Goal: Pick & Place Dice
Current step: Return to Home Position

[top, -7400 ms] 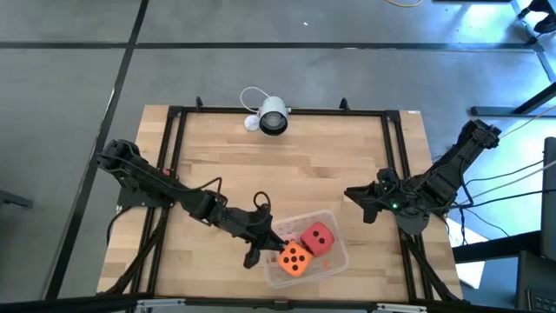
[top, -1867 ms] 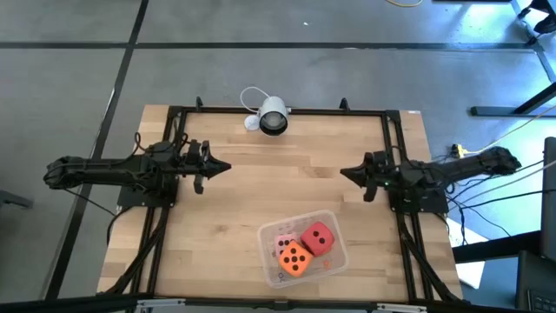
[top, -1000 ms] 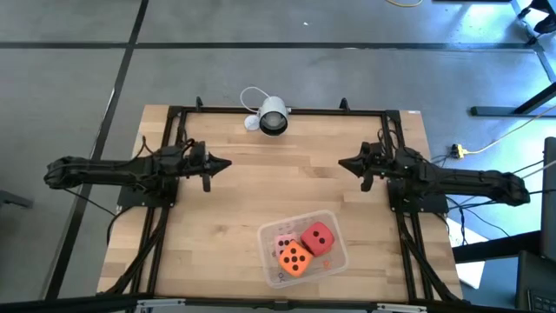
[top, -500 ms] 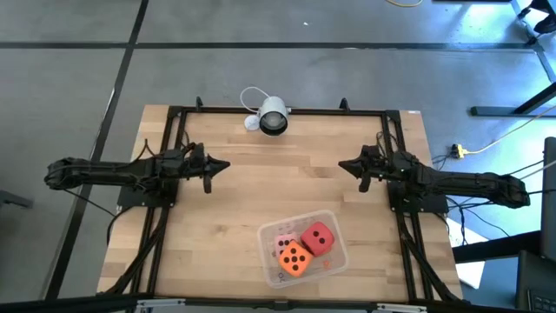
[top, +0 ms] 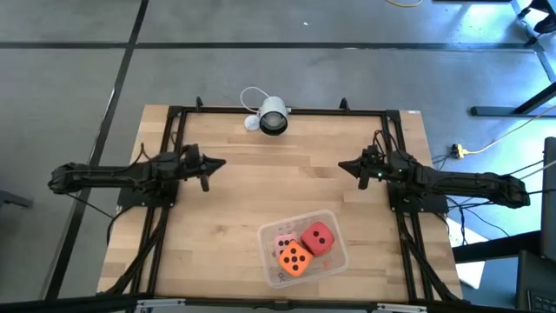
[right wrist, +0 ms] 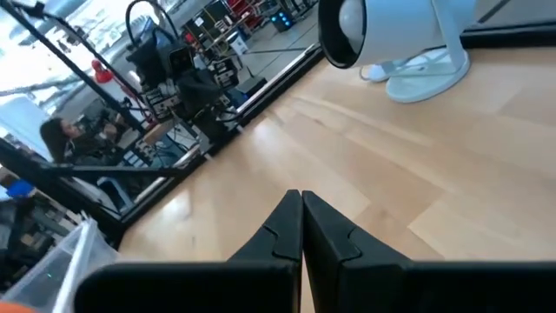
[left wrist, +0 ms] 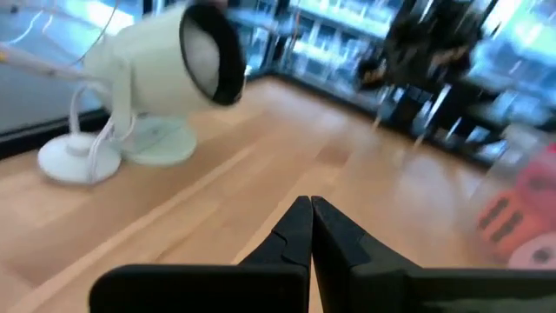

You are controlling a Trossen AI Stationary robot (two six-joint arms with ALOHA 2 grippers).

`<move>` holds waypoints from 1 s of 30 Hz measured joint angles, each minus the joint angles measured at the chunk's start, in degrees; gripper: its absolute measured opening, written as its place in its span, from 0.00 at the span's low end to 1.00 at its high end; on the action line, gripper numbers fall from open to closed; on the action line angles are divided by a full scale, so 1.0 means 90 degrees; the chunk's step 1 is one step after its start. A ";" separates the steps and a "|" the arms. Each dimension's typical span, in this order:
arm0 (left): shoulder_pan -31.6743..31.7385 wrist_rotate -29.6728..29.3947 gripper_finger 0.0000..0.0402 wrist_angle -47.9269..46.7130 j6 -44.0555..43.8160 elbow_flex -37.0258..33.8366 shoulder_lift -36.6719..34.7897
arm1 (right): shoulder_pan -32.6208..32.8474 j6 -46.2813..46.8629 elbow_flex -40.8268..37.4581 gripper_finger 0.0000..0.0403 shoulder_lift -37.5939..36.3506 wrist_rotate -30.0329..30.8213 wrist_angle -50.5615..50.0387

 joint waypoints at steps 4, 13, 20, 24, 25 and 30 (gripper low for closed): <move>0.0000 0.0224 0.01 0.0056 -0.0091 -0.0204 -0.0678 | 0.0000 0.0215 0.0002 0.00 0.0000 0.0002 0.0002; 0.0000 0.0384 0.01 -0.0600 0.0006 -0.0212 -0.1597 | 0.0002 0.0429 0.0009 0.00 0.0000 0.0147 -0.0021; 0.0000 0.1010 0.01 -0.0726 0.0930 -0.0216 -0.1132 | 0.0002 -0.0052 0.0012 0.03 0.0000 0.0334 -0.0436; 0.0000 0.1073 0.01 -0.0738 0.1369 -0.0224 -0.0872 | 0.0002 -0.0452 0.0012 0.06 0.0000 0.0242 -0.0832; 0.0000 0.1073 0.01 -0.0740 0.1370 -0.0224 -0.0831 | 0.0002 -0.0508 0.0012 0.06 0.0000 0.0242 -0.0905; 0.0000 0.1069 0.01 -0.0715 0.1391 -0.0224 -0.0708 | 0.0002 -0.0540 0.0012 0.07 0.0000 0.0435 -0.1061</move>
